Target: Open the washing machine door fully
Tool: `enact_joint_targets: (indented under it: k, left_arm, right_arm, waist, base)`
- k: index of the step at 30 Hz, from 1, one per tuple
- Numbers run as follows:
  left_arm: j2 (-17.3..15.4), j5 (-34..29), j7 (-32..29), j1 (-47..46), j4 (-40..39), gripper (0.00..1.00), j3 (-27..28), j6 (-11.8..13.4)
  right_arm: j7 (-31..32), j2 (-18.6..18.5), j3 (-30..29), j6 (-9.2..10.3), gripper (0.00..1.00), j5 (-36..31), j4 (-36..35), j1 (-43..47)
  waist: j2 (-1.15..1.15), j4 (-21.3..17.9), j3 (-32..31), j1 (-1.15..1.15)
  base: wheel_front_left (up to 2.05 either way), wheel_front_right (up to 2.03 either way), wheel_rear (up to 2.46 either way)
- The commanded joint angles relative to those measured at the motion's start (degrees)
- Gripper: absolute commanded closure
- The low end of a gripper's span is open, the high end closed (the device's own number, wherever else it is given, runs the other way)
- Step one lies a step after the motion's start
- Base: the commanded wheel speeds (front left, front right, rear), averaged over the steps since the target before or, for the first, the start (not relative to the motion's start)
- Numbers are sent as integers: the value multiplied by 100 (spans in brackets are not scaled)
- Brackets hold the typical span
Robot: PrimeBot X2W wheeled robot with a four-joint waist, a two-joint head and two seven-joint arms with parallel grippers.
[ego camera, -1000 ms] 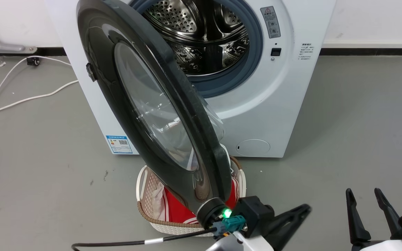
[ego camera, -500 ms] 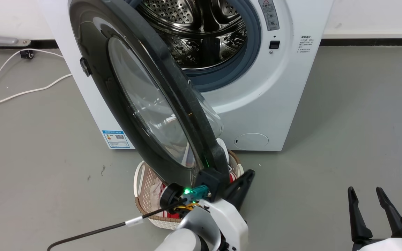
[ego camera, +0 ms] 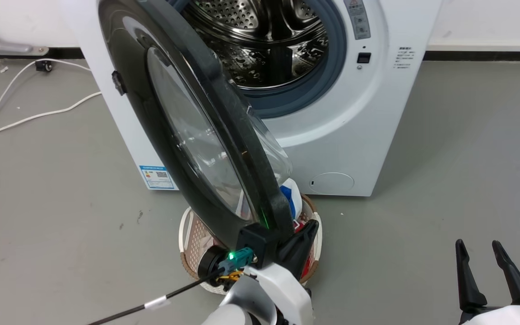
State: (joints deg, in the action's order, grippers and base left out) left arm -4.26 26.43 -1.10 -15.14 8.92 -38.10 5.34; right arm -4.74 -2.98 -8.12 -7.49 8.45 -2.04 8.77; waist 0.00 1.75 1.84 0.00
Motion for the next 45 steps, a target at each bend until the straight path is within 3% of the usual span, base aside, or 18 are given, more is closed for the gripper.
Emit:
enact_joint_targets:
  k: [1,9,16,27,36,45]
  left_arm:
    - [-166,-26,19,65,43,100,139,123]
    - [-430,-168,-8,297,-449,100,208,419]
    - [-444,-203,3,523,-821,100,157,568]
    - [-597,-186,41,746,-1112,100,263,785]
    - [-866,18,358,889,-1180,100,904,1042]
    - [-1355,329,662,629,-847,100,1727,966]
  right_arm:
    - [1,16,-7,-1,0,5,-20,1]
    - [48,15,-18,-1,0,12,-47,-32]
    - [90,14,-22,-1,0,-30,-55,-41]
    - [115,13,-101,-1,0,16,-85,12]
    - [152,12,-62,-1,0,-5,-124,-29]
    - [251,12,-54,-1,0,-95,-240,-110]
  waist:
    - [0,35,0,0]
    - [0,336,19,0]
    - [0,732,10,0]
    - [0,1592,2,0]
    - [0,2151,1,0]
    - [0,2254,85,0]
  base:
    - [0,0,0]
    - [0,0,0]
    - [0,0,0]
    - [0,0,0]
    - [0,0,0]
    - [0,0,0]
